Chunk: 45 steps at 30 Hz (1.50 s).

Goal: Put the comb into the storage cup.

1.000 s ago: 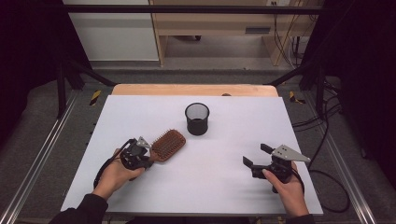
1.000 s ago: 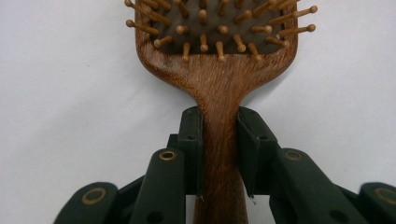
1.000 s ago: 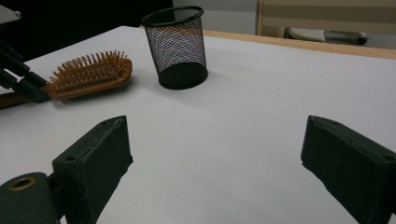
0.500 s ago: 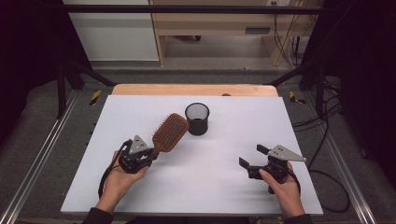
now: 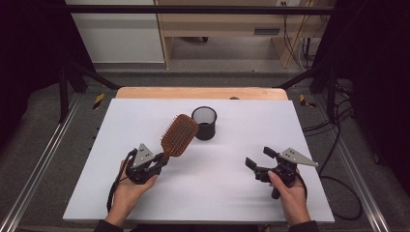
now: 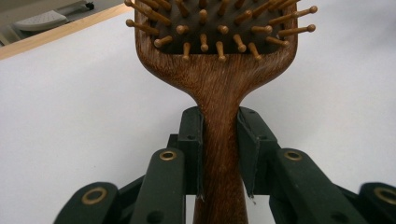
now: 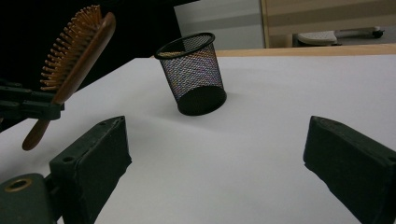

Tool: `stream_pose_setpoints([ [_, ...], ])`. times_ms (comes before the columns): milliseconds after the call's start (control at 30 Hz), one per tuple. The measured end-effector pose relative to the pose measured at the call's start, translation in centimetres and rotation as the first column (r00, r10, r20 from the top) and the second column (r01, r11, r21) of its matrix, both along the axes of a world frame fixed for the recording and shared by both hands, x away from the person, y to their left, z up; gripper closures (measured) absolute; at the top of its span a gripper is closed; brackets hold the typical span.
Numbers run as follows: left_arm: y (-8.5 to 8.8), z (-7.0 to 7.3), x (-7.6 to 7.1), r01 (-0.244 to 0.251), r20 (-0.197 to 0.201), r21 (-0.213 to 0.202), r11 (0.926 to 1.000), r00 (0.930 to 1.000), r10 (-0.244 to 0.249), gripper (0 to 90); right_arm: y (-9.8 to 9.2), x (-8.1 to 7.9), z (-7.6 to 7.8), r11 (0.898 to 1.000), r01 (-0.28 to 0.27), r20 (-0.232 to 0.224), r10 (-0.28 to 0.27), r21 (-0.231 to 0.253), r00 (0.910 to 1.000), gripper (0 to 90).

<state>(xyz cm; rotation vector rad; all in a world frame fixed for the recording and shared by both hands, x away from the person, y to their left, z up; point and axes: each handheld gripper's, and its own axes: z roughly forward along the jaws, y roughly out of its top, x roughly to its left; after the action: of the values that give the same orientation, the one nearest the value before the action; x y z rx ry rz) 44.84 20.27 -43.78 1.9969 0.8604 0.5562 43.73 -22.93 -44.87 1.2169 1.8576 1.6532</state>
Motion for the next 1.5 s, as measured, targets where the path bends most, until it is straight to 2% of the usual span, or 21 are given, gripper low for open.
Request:
stream_pose_setpoints([
  [233, 0.0, -0.1, -0.4, -0.019, 0.026, -0.004, 0.9998, 0.9995, 0.019, 73.0, -0.3, -0.2, 0.3, 0.999, 0.033, 0.017, -0.033, 0.027, 0.9993, 8.2],
  [367, -0.2, 0.0, -0.6, -0.013, 0.045, -0.019, 0.9997, 0.9989, 0.014, 73.0, 0.4, -0.2, 0.4, 0.999, 0.011, 0.003, -0.012, 0.030, 0.9999, 6.8],
  [500, -0.3, 0.1, -0.8, -0.007, 0.047, -0.025, 0.9997, 0.9988, 0.009, 73.0, 2.0, -0.2, 0.6, 0.999, -0.034, -0.012, 0.035, 0.029, 0.9993, 7.6],
  [600, -0.4, 0.0, -0.9, -0.001, 0.047, -0.019, 0.9998, 0.9989, 0.002, 73.0, 3.2, -0.4, 0.8, 0.998, -0.061, 0.014, 0.061, -0.002, 0.9980, 9.9],
  [700, -0.6, 0.0, -1.0, 0.000, 0.050, -0.026, 0.9997, 0.9988, 0.002, 72.9, 4.1, -0.5, 1.1, 0.996, -0.090, -0.002, 0.090, 0.017, 0.9959, 8.4],
  [900, -0.9, 0.2, -1.4, 0.003, 0.068, -0.030, 0.9996, 0.9977, -0.001, 72.9, 6.9, -0.2, 1.2, 0.986, -0.162, -0.035, 0.164, 0.039, 0.9859, 7.8],
  [1000, -1.0, 0.3, -1.5, 0.004, 0.080, -0.031, 0.9995, 0.9968, -0.001, 73.0, 8.4, 0.3, 1.4, 0.980, -0.196, -0.048, 0.197, 0.025, 0.9793, 7.5],
  [1300, -1.0, 0.3, -1.8, 0.007, 0.089, -0.042, 0.9991, 0.9960, -0.004, 72.9, 11.5, 2.1, 3.1, 0.972, -0.235, -0.060, 0.236, 0.029, 0.9698, 7.2],
  [1500, -1.3, 0.2, -2.0, 0.025, 0.102, -0.040, 0.9989, 0.9946, -0.021, 72.9, 13.2, 2.8, 4.4, 0.968, -0.250, -0.044, 0.251, 0.021, 0.9670, 8.5],
])
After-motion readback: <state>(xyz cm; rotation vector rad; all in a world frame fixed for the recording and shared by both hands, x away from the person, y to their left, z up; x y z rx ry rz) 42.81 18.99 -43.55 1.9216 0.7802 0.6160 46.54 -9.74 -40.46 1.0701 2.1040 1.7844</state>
